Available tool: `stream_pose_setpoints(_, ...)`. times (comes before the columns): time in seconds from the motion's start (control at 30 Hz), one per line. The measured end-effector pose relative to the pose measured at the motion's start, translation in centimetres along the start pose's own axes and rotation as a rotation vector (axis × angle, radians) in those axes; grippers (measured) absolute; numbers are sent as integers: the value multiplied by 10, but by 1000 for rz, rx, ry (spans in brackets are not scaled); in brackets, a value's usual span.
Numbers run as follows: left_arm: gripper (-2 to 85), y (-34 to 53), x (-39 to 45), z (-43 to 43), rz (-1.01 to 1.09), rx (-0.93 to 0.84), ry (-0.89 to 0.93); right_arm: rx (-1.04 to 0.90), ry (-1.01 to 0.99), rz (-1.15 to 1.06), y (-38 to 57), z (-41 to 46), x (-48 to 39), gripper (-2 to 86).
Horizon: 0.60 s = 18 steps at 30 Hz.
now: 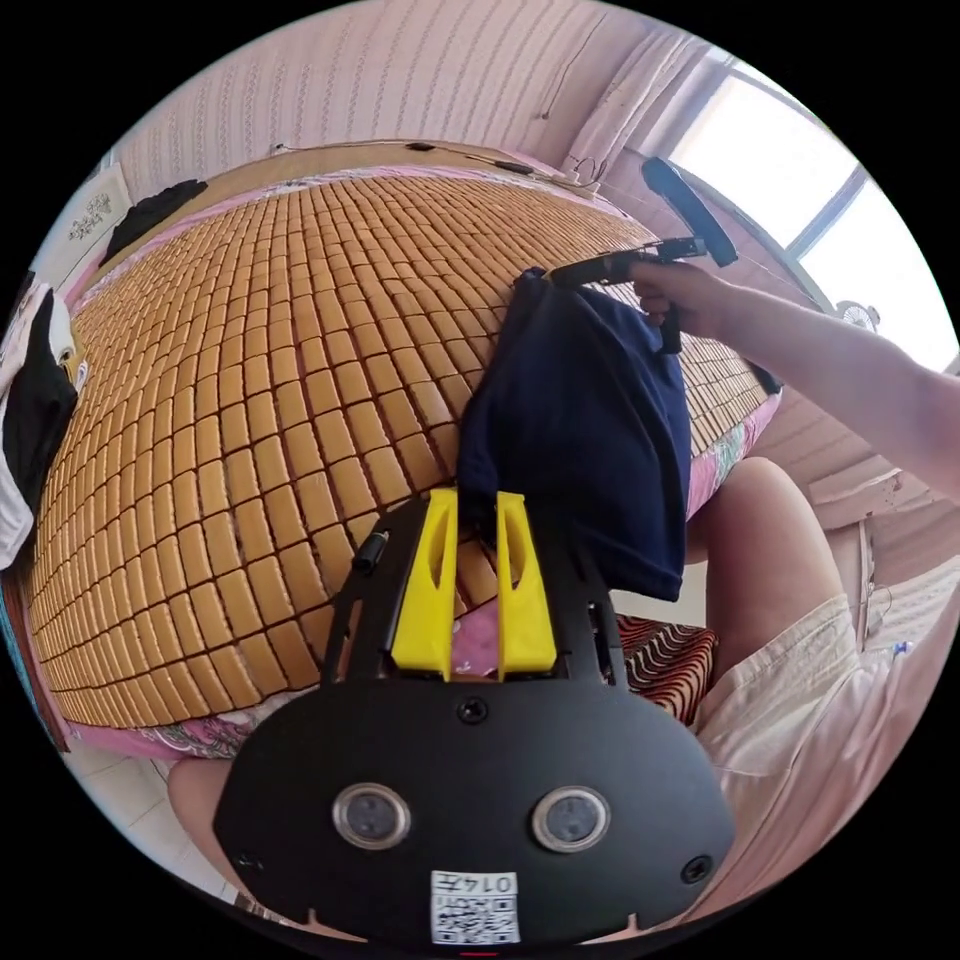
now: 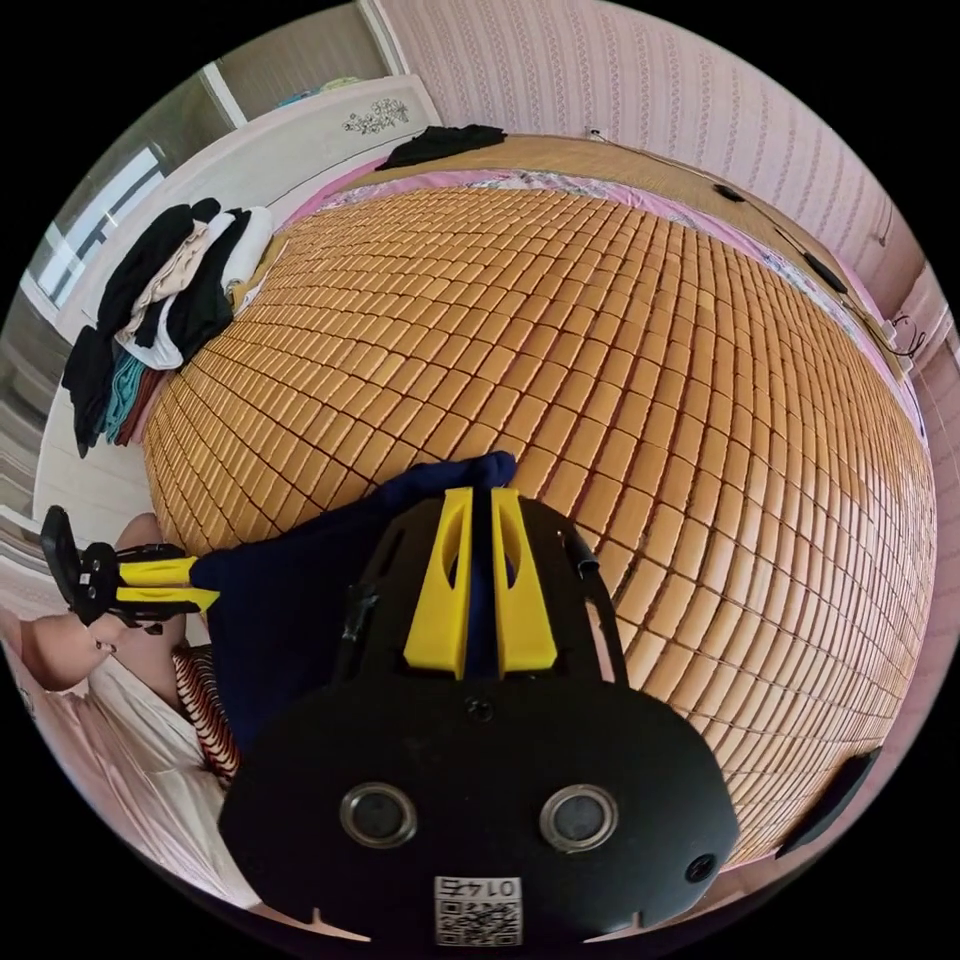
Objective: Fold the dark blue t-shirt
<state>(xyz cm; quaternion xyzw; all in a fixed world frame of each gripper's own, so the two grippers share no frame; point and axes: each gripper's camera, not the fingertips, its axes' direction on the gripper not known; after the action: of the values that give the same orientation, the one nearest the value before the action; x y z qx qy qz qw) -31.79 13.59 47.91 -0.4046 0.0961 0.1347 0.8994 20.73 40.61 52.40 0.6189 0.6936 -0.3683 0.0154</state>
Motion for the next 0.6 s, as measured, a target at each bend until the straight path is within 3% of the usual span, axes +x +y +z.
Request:
stream_pose_setpoints(0.13, 33, 13, -2, -15, -22, 60, 58, 179, -120, 85, 41, -39, 9, 19)
stream_pose_setpoints(0.37, 26, 43, 56, -74, 302, 290, 78, 623, -191, 210, 196, -145, 17, 18)
stream_pose_setpoints(0.6, 25, 29, 118, -91, 590, 342, 228, 844, -39, 376, 323, -233, 23, 17)
